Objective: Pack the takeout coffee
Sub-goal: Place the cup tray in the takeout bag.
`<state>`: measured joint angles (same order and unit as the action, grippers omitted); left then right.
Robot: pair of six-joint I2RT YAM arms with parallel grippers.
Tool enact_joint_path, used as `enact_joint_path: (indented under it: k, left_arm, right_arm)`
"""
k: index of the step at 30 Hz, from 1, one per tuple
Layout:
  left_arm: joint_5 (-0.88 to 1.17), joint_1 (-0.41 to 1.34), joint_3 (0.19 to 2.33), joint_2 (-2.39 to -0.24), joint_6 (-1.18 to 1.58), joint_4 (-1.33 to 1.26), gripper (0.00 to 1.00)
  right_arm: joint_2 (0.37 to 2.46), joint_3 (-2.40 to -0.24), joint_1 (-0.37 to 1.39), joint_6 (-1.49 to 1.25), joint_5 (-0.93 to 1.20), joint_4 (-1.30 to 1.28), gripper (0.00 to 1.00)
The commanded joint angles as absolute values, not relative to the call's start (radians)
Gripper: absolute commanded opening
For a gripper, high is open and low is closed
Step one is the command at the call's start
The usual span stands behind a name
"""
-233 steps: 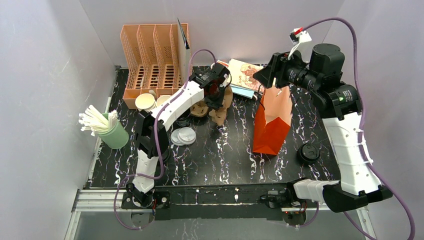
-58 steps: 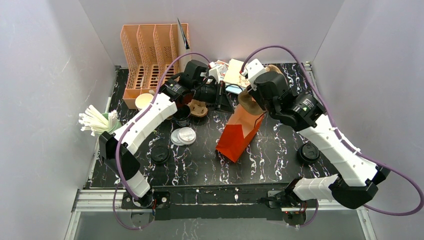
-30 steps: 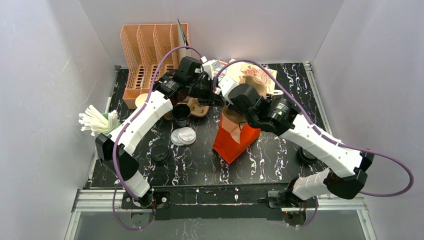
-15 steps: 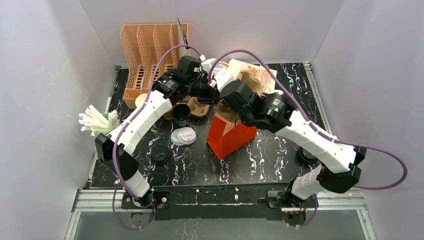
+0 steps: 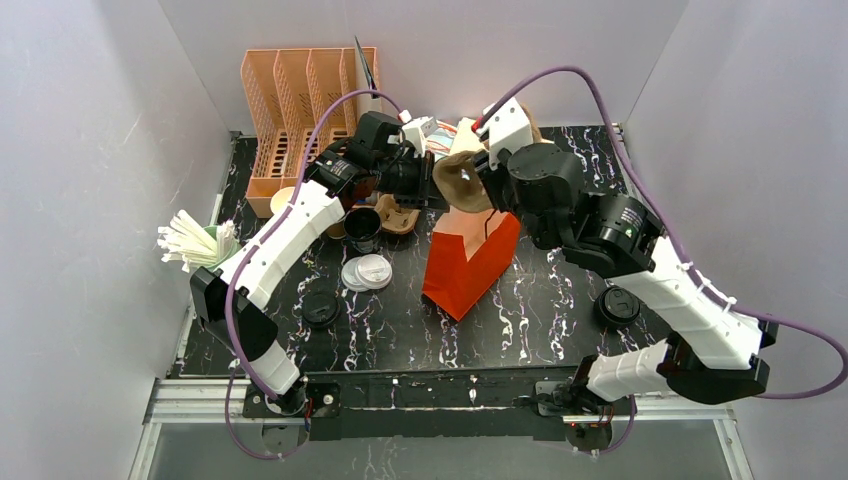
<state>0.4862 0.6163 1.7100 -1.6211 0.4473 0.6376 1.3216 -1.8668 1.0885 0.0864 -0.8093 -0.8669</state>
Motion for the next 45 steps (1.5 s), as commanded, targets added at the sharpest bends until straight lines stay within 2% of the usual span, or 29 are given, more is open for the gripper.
enact_joint_path:
  k: [1, 7, 18, 21, 23, 31, 37, 45]
  left_arm:
    - [0.515, 0.615, 1.707, -1.567, 0.428, 0.665, 0.05]
    - [0.513, 0.615, 1.696, -1.555, 0.407, 0.681, 0.05]
    - [0.57, 0.601, 1.673, -1.535, 0.398, 0.689, 0.03]
    - [0.579, 0.595, 1.672, -1.534, 0.397, 0.689, 0.03]
    - [0.578, 0.593, 1.673, -1.531, 0.401, 0.689, 0.03]
    - [0.578, 0.589, 1.651, -1.516, 0.408, 0.683, 0.03]
    - [0.583, 0.589, 1.657, -1.525, 0.414, 0.681, 0.03]
    - [0.577, 0.588, 1.659, -1.526, 0.419, 0.67, 0.02]
  right_arm:
    - [1.279, -1.808, 1.07, 0.106, -0.539, -0.573, 0.17]
    - [1.413, -1.961, 0.992, -0.029, -0.218, -0.74, 0.01]
    - [1.433, -1.939, 0.459, -0.214, 0.579, -0.814, 0.01]
    - [1.454, -1.904, 0.344, -0.323, 0.86, -0.765, 0.01]
    - [1.441, -1.849, 0.292, -0.398, 0.954, -0.701, 0.01]
    - [1.414, -1.652, 0.255, -0.477, 1.023, -0.619, 0.01]
    - [1.406, -1.581, 0.255, -0.451, 1.007, -0.671, 0.01]
    - [1.399, -1.576, 0.263, -0.333, 0.82, -0.807, 0.01]
